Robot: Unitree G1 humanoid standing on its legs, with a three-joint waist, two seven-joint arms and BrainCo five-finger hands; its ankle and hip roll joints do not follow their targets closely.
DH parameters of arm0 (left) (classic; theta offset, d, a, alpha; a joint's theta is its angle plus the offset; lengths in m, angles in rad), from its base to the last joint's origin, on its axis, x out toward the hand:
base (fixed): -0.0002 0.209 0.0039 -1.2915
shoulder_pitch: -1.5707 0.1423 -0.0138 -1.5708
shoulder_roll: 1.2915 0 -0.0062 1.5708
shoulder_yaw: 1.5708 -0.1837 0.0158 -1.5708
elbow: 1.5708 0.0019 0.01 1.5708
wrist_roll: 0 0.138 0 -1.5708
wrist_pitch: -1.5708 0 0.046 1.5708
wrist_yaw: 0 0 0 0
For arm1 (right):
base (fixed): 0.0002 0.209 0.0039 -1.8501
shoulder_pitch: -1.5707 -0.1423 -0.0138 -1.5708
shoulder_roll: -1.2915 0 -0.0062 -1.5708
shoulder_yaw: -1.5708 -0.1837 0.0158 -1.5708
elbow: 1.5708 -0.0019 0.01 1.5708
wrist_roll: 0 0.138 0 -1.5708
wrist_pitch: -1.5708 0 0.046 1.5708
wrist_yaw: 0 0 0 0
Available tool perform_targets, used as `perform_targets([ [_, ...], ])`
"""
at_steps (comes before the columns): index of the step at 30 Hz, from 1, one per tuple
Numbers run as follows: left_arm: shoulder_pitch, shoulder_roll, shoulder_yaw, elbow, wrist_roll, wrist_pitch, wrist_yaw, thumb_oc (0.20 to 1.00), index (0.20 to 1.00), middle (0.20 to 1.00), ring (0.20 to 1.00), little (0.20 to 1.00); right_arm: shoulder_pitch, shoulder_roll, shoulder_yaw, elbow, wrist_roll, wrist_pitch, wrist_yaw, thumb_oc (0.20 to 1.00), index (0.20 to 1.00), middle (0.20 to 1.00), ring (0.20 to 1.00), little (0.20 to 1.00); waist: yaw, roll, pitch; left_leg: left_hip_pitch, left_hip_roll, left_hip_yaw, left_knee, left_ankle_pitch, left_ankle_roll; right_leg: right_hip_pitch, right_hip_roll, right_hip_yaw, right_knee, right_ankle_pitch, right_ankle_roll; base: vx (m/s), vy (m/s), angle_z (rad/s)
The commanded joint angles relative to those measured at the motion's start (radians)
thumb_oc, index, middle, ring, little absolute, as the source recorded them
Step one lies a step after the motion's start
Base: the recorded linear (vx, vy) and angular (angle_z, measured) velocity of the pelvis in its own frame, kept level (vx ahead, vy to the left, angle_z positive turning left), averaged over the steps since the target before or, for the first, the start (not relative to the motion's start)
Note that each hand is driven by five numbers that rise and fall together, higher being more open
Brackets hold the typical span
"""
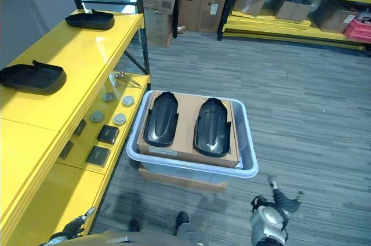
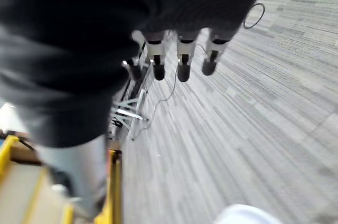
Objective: Move parts from the plastic box to the shelf.
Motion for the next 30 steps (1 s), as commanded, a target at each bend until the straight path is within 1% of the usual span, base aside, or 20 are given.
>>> perform_targets([
  [1,-0.038,0.006,0.045,-0.004,0.037,-0.019,-0.02,1.0,1.0,1.0,1.0,1.0,-0.035,-0.16,-0.067,-0.111,-0.162,-0.08,-0.108,1.0,1.0,1.0,1.0,1.0,0.001,-0.019,-0.006,-0.054,0.007,-0.044,-0.023,0.019,-0.005,0.085,0.008,0.002,-0.062,-0.021,0.057,0.07,0.065,-0.02],
  [2,-0.038,0.005,0.045,-0.004,0.038,-0.018,-0.021,1.0,1.0,1.0,1.0,1.0,-0.034,-0.162,-0.071,-0.115,-0.165,-0.08,-0.107,1.0,1.0,1.0,1.0,1.0,0.002,-0.018,-0.006,-0.053,0.006,-0.044,-0.024,0.019,-0.005,0.085,0.008,0.002,-0.063,-0.021,0.058,0.09,0.068,0.02],
  [4,-0.038,0.006,0.05,-0.014,0.044,-0.007,-0.028,1.0,1.0,1.0,1.0,1.0,-0.048,-0.197,-0.1,-0.149,-0.175,-0.051,-0.077,1.0,1.0,1.0,1.0,1.0,0.005,-0.017,-0.007,-0.053,0.003,-0.044,-0.026,0.016,-0.004,0.085,0.003,0.0,-0.069,-0.017,0.062,0.05,0.038,0.01],
  [7,-0.036,-0.001,0.041,-0.017,0.045,-0.009,-0.027,1.0,1.0,1.0,1.0,1.0,-0.066,-0.228,-0.112,-0.161,-0.187,-0.009,-0.04,1.0,1.0,1.0,1.0,1.0,0.013,-0.017,-0.004,-0.058,0.0,-0.05,-0.026,0.017,-0.003,0.081,-0.002,-0.004,-0.069,-0.015,0.065,0.05,0.04,-0.02],
  [9,-0.038,-0.008,0.022,-0.026,0.037,-0.008,-0.03,1.0,1.0,1.0,1.0,1.0,-0.108,-0.255,-0.086,-0.135,-0.18,0.042,0.008,1.0,1.0,1.0,1.0,1.0,0.031,-0.013,0.009,-0.07,-0.004,-0.057,-0.023,0.022,-0.002,0.072,-0.009,-0.011,-0.067,-0.012,0.065,0.04,0.067,-0.01],
  [10,-0.038,-0.008,0.019,-0.028,0.035,-0.008,-0.031,1.0,1.0,1.0,1.0,1.0,-0.115,-0.259,-0.08,-0.128,-0.178,0.049,0.014,1.0,1.0,1.0,1.0,1.0,0.034,-0.012,0.011,-0.074,-0.005,-0.059,-0.021,0.023,-0.002,0.068,-0.01,-0.012,-0.064,-0.012,0.065,-0.08,0.11,0.0],
  [11,-0.053,-0.007,-0.007,-0.039,0.008,-0.017,-0.037,1.0,1.0,1.0,1.0,1.0,-0.174,-0.282,-0.032,-0.075,-0.153,0.079,0.035,1.0,1.0,1.0,1.0,1.0,0.054,-0.002,0.042,-0.105,-0.01,-0.073,-0.013,0.034,0.0,0.037,-0.018,-0.017,-0.048,-0.009,0.063,-0.12,0.088,0.02],
  [12,-0.058,-0.006,-0.011,-0.04,0.002,-0.019,-0.038,1.0,1.0,1.0,1.0,1.0,-0.188,-0.286,-0.022,-0.061,-0.15,0.079,0.036,1.0,1.0,1.0,1.0,1.0,0.056,0.0,0.049,-0.113,-0.012,-0.076,-0.01,0.036,0.001,0.031,-0.02,-0.018,-0.044,-0.009,0.062,-0.18,0.112,0.02],
  [14,-0.08,-0.003,-0.035,-0.043,-0.028,-0.03,-0.04,1.0,1.0,1.0,1.0,1.0,-0.258,-0.308,0.032,0.012,-0.154,0.069,0.039,1.0,1.0,1.0,1.0,1.0,0.071,0.011,0.083,-0.151,-0.018,-0.091,0.006,0.043,0.001,0.002,-0.026,-0.024,-0.03,-0.007,0.06,-0.15,0.095,0.09],
  [17,-0.102,0.0,-0.056,-0.041,-0.043,-0.042,-0.04,1.0,1.0,1.0,1.0,1.0,-0.33,-0.33,0.089,0.077,-0.164,0.082,0.043,1.0,1.0,1.0,1.0,1.0,0.085,0.022,0.114,-0.185,-0.025,-0.108,0.019,0.049,0.003,-0.024,-0.032,-0.031,-0.018,-0.006,0.058,-0.14,0.079,0.22],
  [18,-0.132,0.011,-0.083,-0.049,-0.08,-0.048,-0.035,1.0,1.0,1.0,1.0,1.0,-0.406,-0.35,0.141,0.159,-0.145,0.07,0.049,1.0,1.0,1.0,1.0,1.0,0.106,0.032,0.146,-0.238,-0.035,-0.13,0.034,0.06,0.007,-0.066,-0.039,-0.041,-0.001,-0.003,0.058,-0.23,0.057,0.26],
  [19,-0.143,0.014,-0.093,-0.053,-0.092,-0.049,-0.034,1.0,1.0,1.0,1.0,1.0,-0.439,-0.36,0.164,0.187,-0.133,0.067,0.053,1.0,1.0,1.0,1.0,1.0,0.116,0.036,0.159,-0.261,-0.039,-0.139,0.04,0.065,0.009,-0.084,-0.041,-0.046,0.006,-0.003,0.057,-0.23,0.059,0.21],
  [23,-0.166,0.024,-0.118,-0.046,-0.112,-0.058,-0.041,1.0,1.0,1.0,1.0,1.0,-0.536,-0.388,0.231,0.263,-0.106,0.053,0.075,1.0,1.0,1.0,1.0,1.0,0.139,0.047,0.191,-0.321,-0.053,-0.165,0.059,0.077,0.014,-0.135,-0.049,-0.062,0.036,-0.005,0.057,-0.11,0.031,0.25],
  [25,-0.168,0.028,-0.124,-0.04,-0.119,-0.063,-0.045,1.0,1.0,1.0,1.0,1.0,-0.57,-0.392,0.262,0.27,-0.095,0.064,0.074,1.0,1.0,1.0,1.0,1.0,0.146,0.051,0.202,-0.339,-0.058,-0.174,0.065,0.082,0.016,-0.153,-0.053,-0.066,0.049,-0.008,0.055,-0.08,0.041,0.16],
  [26,-0.164,0.031,-0.128,-0.037,-0.127,-0.068,-0.053,1.0,1.0,1.0,1.0,1.0,-0.591,-0.394,0.279,0.266,-0.093,0.08,0.07,1.0,1.0,1.0,1.0,1.0,0.152,0.054,0.211,-0.349,-0.06,-0.178,0.068,0.084,0.017,-0.161,-0.056,-0.069,0.056,-0.01,0.055,-0.03,0.063,0.2],
  [30,-0.155,0.032,-0.129,-0.034,-0.144,-0.079,-0.073,1.0,1.0,1.0,1.0,1.0,-0.621,-0.388,0.307,0.25,-0.099,0.121,0.07,1.0,1.0,1.0,1.0,1.0,0.16,0.057,0.219,-0.359,-0.068,-0.18,0.066,0.087,0.02,-0.171,-0.063,-0.072,0.06,-0.013,0.056,0.0,0.07,0.08],
])
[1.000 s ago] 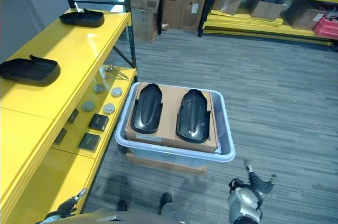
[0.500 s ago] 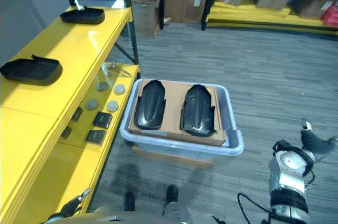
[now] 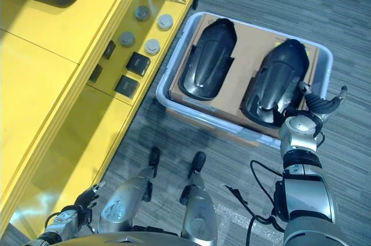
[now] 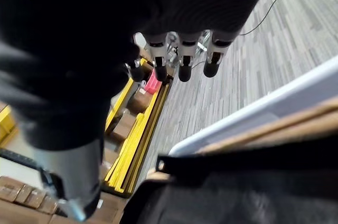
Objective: Move parts from the plastic box to the shelf.
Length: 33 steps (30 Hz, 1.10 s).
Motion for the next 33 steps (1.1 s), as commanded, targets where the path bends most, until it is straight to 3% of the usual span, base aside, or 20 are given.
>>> perform_targets([
  [1,-0.002,0.031,-0.005,0.032,-0.048,-0.04,-0.021,1.0,1.0,1.0,1.0,1.0,0.026,-0.08,0.061,-0.049,0.007,0.007,-0.003,1.0,1.0,1.0,1.0,1.0,-0.002,-0.006,-0.076,-0.063,-0.007,-0.083,0.027,-0.025,-0.001,0.016,-0.017,0.011,0.141,-0.154,0.045,0.0,0.054,0.05],
  [6,0.001,0.026,-0.003,0.008,-0.073,-0.051,-0.042,1.0,1.0,1.0,1.0,1.0,0.029,-0.064,0.074,-0.042,-0.004,0.049,0.0,1.0,1.0,1.0,1.0,1.0,0.003,-0.006,-0.059,-0.078,-0.01,-0.078,0.037,-0.025,0.002,0.005,-0.022,0.013,0.147,-0.153,0.046,-0.01,0.034,0.03],
  [19,0.002,0.035,-0.009,-0.029,-0.075,-0.043,-0.024,1.0,1.0,1.0,1.0,1.0,0.096,-0.024,0.077,-0.024,0.008,0.059,0.041,1.0,1.0,1.0,1.0,1.0,0.007,-0.019,-0.036,-0.089,-0.007,-0.066,0.046,-0.028,0.006,0.007,-0.021,0.01,0.138,-0.139,0.057,0.0,0.0,0.0],
  [20,-0.008,0.039,-0.011,-0.026,-0.072,-0.036,-0.029,1.0,1.0,1.0,1.0,1.0,0.091,0.011,0.08,-0.004,0.127,0.078,0.075,1.0,1.0,1.0,1.0,1.0,0.01,-0.019,-0.036,-0.093,-0.009,-0.065,0.05,-0.029,0.006,0.006,-0.024,0.009,0.135,-0.138,0.058,0.0,0.0,0.0],
  [24,-0.022,0.034,-0.025,-0.021,-0.07,-0.036,-0.026,1.0,1.0,1.0,1.0,1.0,0.074,0.069,0.089,0.082,0.207,0.065,0.116,1.0,1.0,1.0,1.0,1.0,0.024,-0.008,-0.022,-0.108,-0.013,-0.071,0.066,-0.032,0.008,0.001,-0.029,0.002,0.141,-0.139,0.055,0.0,0.0,0.0],
  [30,-0.034,0.035,-0.044,-0.012,-0.071,-0.039,-0.034,1.0,1.0,1.0,1.0,1.0,0.022,0.103,0.117,0.161,0.193,0.063,0.125,1.0,1.0,1.0,1.0,1.0,0.041,0.01,-0.008,-0.135,-0.024,-0.08,0.068,-0.024,0.01,-0.018,-0.037,-0.01,0.144,-0.137,0.054,-0.02,0.007,0.06],
  [31,-0.036,0.037,-0.047,-0.01,-0.071,-0.041,-0.041,1.0,1.0,1.0,1.0,1.0,0.012,0.1,0.125,0.167,0.186,0.065,0.124,0.404,0.404,0.404,0.404,0.404,0.043,0.013,-0.005,-0.143,-0.027,-0.08,0.07,-0.022,0.01,-0.026,-0.04,-0.011,0.147,-0.136,0.055,-0.06,0.022,0.09],
  [32,-0.035,0.038,-0.048,-0.01,-0.072,-0.043,-0.045,1.0,1.0,1.0,1.0,1.0,0.01,0.101,0.129,0.165,0.185,0.064,0.12,0.2,0.2,0.2,0.2,0.2,0.043,0.013,-0.003,-0.147,-0.027,-0.08,0.073,-0.022,0.011,-0.03,-0.041,-0.011,0.149,-0.135,0.055,-0.04,0.012,0.04],
  [33,-0.035,0.039,-0.048,-0.01,-0.072,-0.044,-0.047,1.0,1.0,1.0,1.0,1.0,0.009,0.101,0.131,0.163,0.187,0.065,0.12,0.2,0.2,0.2,0.2,0.2,0.043,0.013,-0.003,-0.149,-0.028,-0.08,0.074,-0.022,0.011,-0.032,-0.042,-0.011,0.15,-0.135,0.055,0.0,0.0,0.0],
])
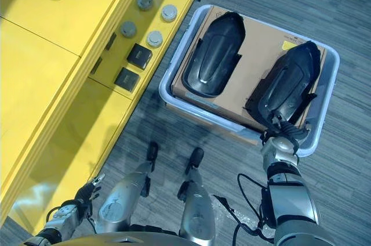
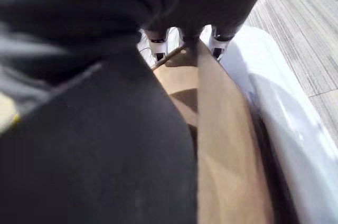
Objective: Move parts from the plastic box to the shelf.
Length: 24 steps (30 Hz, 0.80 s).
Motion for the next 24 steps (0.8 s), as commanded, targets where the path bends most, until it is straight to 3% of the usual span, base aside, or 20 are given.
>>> perform_targets([
  [1,-0.021,0.029,-0.043,0.027,-0.014,-0.018,-0.019,1.0,1.0,1.0,1.0,1.0,-0.035,-0.008,0.092,-0.011,0.015,0.008,0.029,0.2,0.2,0.2,0.2,0.2,0.039,0.036,-0.019,-0.097,-0.023,-0.057,0.055,-0.029,0.009,0.006,-0.028,0.013,0.133,-0.133,0.053,0.0,0.0,0.0],
  [12,-0.02,0.031,-0.049,-0.003,-0.029,-0.054,-0.041,1.0,1.0,1.0,1.0,1.0,-0.012,-0.008,0.081,-0.025,0.018,-0.023,0.013,0.2,0.2,0.2,0.2,0.2,0.03,0.027,-0.021,-0.092,-0.016,-0.046,0.06,-0.034,0.01,0.007,-0.022,0.023,0.132,-0.13,0.053,0.0,-0.006,0.0],
  [18,-0.004,0.045,-0.064,-0.125,-0.053,-0.085,-0.076,1.0,1.0,1.0,1.0,1.0,0.037,-0.003,0.051,-0.108,0.022,-0.107,-0.037,0.2,0.2,0.2,0.2,0.2,0.021,0.006,-0.055,-0.051,-0.003,-0.038,0.046,-0.044,0.006,0.047,-0.011,0.025,0.114,-0.133,0.053,0.01,-0.046,-0.01],
  [24,0.016,0.096,-0.044,-0.438,-0.144,0.013,-0.104,1.0,1.0,1.0,1.0,1.0,0.175,0.001,0.004,-0.394,-0.095,-0.119,-0.094,0.2,0.2,0.2,0.2,0.2,-0.004,-0.024,-0.134,0.044,0.012,-0.023,0.009,-0.062,0.004,0.131,0.006,0.041,0.066,-0.129,0.058,0.07,-0.032,-0.05],
])
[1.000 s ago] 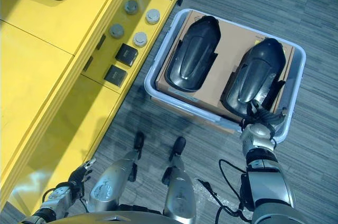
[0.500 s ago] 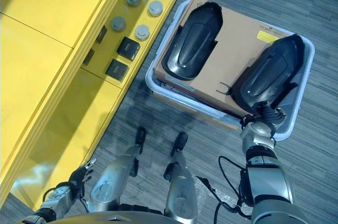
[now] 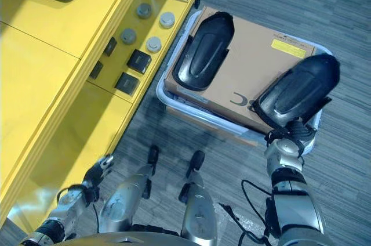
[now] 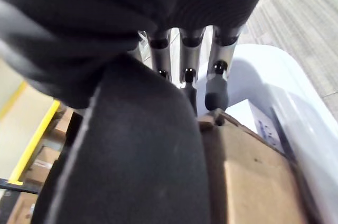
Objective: Move parts from the plastic box to the shelf.
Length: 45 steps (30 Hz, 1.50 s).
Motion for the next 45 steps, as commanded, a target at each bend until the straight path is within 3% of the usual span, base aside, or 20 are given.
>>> perform_targets([
  [1,0.01,0.084,0.004,-0.2,-0.12,0.099,-0.035,1.0,1.0,1.0,1.0,1.0,0.083,0.017,0.018,-0.255,-0.123,-0.088,-0.015,0.2,0.2,0.2,0.2,0.2,0.011,-0.049,-0.149,-0.001,-0.001,-0.016,0.01,-0.064,0.007,0.088,-0.011,0.041,0.061,-0.131,0.069,0.15,0.002,-0.19],
  [2,-0.012,0.091,0.011,-0.313,-0.147,0.143,-0.048,1.0,1.0,1.0,1.0,1.0,0.127,0.028,0.02,-0.328,-0.144,-0.086,0.015,0.2,0.2,0.2,0.2,0.2,-0.002,-0.057,-0.182,0.027,0.004,-0.006,0.003,-0.067,0.006,0.109,-0.008,0.049,0.051,-0.127,0.071,0.12,0.012,-0.24],
  [4,-0.035,0.089,0.009,-0.362,-0.145,0.147,-0.062,1.0,1.0,1.0,1.0,1.0,0.141,0.033,0.027,-0.359,-0.155,-0.078,0.039,0.2,0.2,0.2,0.2,0.2,-0.013,-0.062,-0.204,0.036,0.007,-0.001,0.0,-0.066,0.005,0.115,-0.007,0.054,0.048,-0.122,0.071,0.07,0.016,-0.19],
  [6,-0.108,0.065,-0.006,-0.411,-0.175,0.224,-0.031,1.0,1.0,1.0,1.0,1.0,0.141,0.052,0.065,-0.386,-0.187,-0.041,0.072,0.2,0.2,0.2,0.2,0.2,-0.034,-0.069,-0.241,0.077,0.014,0.018,-0.009,-0.068,0.003,0.144,-0.005,0.069,0.039,-0.117,0.071,0.13,0.035,-0.2],
  [7,-0.12,0.06,-0.008,-0.415,-0.181,0.235,-0.024,1.0,1.0,1.0,1.0,1.0,0.139,0.054,0.071,-0.386,-0.192,-0.037,0.077,0.2,0.2,0.2,0.2,0.2,-0.038,-0.07,-0.248,0.082,0.016,0.021,-0.01,-0.068,0.003,0.147,-0.004,0.07,0.038,-0.117,0.071,0.19,0.055,-0.29],
  [8,-0.207,0.019,-0.043,-0.414,-0.223,0.306,0.012,1.0,1.0,1.0,1.0,1.0,0.114,0.076,0.119,-0.372,-0.208,-0.013,0.115,0.2,0.2,0.2,0.2,0.2,-0.062,-0.073,-0.291,0.119,0.023,0.041,-0.02,-0.071,0.0,0.17,-0.002,0.083,0.028,-0.113,0.071,0.16,0.043,-0.4],
  [14,-0.364,-0.09,-0.114,-0.28,-0.353,0.463,0.103,1.0,1.0,1.0,1.0,1.0,0.037,0.138,0.24,-0.333,-0.229,0.036,0.182,0.2,0.2,0.2,0.2,0.2,-0.117,-0.072,-0.361,0.196,0.026,0.082,-0.047,-0.083,0.0,0.209,0.0,0.115,0.008,-0.108,0.075,0.11,0.031,-0.27],
  [20,-0.441,-0.134,-0.17,-0.149,-0.289,0.551,0.122,1.0,1.0,1.0,1.0,1.0,-0.004,0.178,0.318,-0.296,-0.222,0.048,0.197,0.2,0.2,0.2,0.2,0.2,-0.148,-0.067,-0.395,0.228,0.028,0.11,-0.058,-0.093,0.003,0.217,0.003,0.135,0.005,-0.109,0.08,0.05,0.005,-0.12],
  [25,-0.461,-0.138,-0.209,-0.102,-0.225,0.56,0.106,1.0,1.0,1.0,1.0,1.0,-0.007,0.196,0.35,-0.289,-0.205,0.063,0.204,0.2,0.2,0.2,0.2,0.2,-0.159,-0.069,-0.407,0.239,0.025,0.117,-0.058,-0.103,0.006,0.219,0.005,0.146,0.006,-0.112,0.084,0.04,-0.007,-0.04],
  [32,-0.484,-0.175,-0.246,-0.131,-0.27,0.551,0.102,1.0,1.0,1.0,1.0,1.0,-0.007,0.241,0.421,-0.265,-0.207,0.083,0.257,0.2,0.2,0.2,0.2,0.2,-0.162,-0.071,-0.42,0.247,0.023,0.122,-0.062,-0.111,0.01,0.221,0.005,0.149,0.003,-0.114,0.085,0.04,-0.006,-0.06],
  [45,-0.469,-0.212,-0.285,-0.18,-0.257,0.546,0.099,1.0,1.0,1.0,1.0,1.0,-0.003,0.331,0.575,-0.289,-0.332,0.147,0.369,0.2,0.2,0.2,0.2,0.2,-0.152,-0.075,-0.429,0.251,0.019,0.115,-0.067,-0.114,0.012,0.226,0.008,0.142,-0.001,-0.122,0.082,0.01,-0.001,0.0],
])
